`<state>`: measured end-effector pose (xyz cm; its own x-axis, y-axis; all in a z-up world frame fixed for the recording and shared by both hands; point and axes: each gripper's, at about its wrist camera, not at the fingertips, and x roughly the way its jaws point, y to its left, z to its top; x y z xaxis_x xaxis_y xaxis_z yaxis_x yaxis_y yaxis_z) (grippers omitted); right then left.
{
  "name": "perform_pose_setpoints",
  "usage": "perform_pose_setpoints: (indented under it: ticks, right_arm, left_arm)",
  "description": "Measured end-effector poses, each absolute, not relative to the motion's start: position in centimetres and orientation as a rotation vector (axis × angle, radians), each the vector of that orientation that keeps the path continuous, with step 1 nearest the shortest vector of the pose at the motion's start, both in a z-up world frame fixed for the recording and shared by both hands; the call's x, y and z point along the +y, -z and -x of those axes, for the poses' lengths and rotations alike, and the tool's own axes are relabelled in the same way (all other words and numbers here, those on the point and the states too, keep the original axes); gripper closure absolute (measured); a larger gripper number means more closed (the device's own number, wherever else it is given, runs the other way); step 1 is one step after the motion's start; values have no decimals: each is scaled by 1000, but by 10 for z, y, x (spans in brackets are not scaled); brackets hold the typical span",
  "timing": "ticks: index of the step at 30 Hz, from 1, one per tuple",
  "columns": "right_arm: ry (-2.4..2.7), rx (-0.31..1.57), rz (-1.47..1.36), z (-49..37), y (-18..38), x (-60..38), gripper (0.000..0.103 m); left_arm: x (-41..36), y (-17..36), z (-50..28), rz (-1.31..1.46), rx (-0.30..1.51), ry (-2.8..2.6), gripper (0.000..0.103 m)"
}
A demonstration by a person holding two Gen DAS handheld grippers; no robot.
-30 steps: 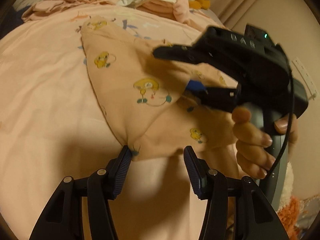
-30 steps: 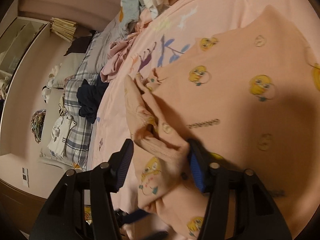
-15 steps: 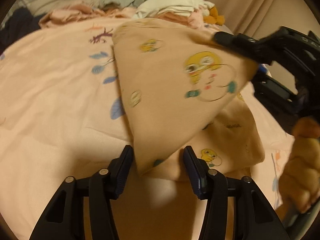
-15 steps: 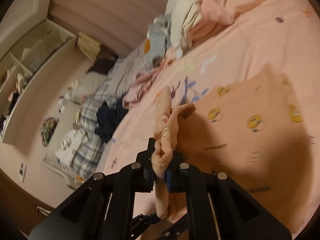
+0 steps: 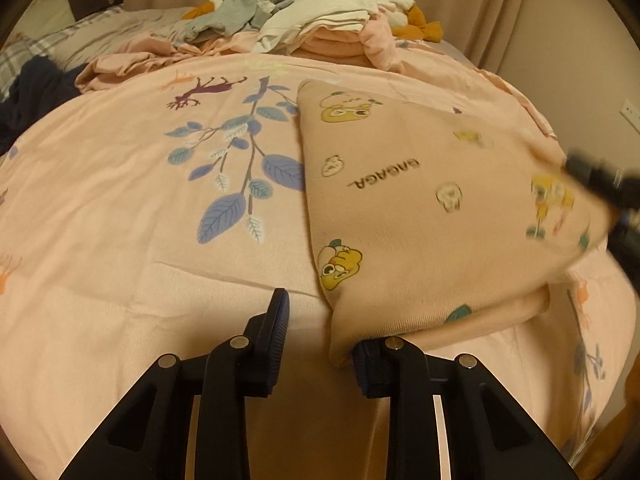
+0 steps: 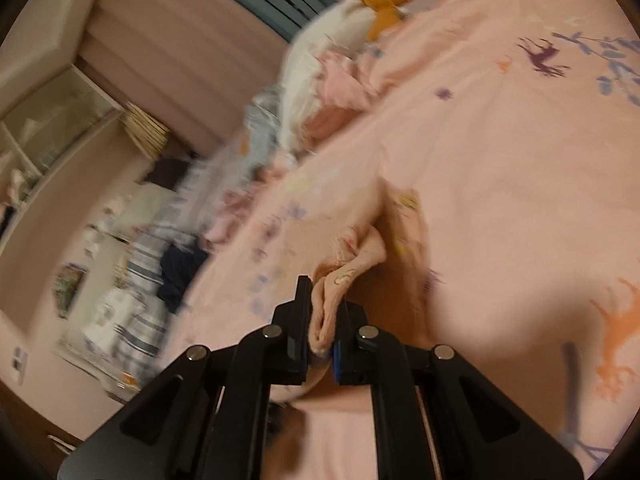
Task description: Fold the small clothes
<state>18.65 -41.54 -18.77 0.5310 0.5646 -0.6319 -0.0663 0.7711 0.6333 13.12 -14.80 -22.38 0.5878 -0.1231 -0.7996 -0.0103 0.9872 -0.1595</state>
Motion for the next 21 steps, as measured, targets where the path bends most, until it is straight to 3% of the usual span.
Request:
perform_pose_setpoints:
  ticks: [5,21]
  right_arm:
    - [-353,1050,-534,-189,214,-416,94]
    - [-391,1087,-445,-166,214,-408,95]
  left_arm:
    - [-153,223,-125,88,941,68,75]
    - [-132,216,-120,127,996,124,75]
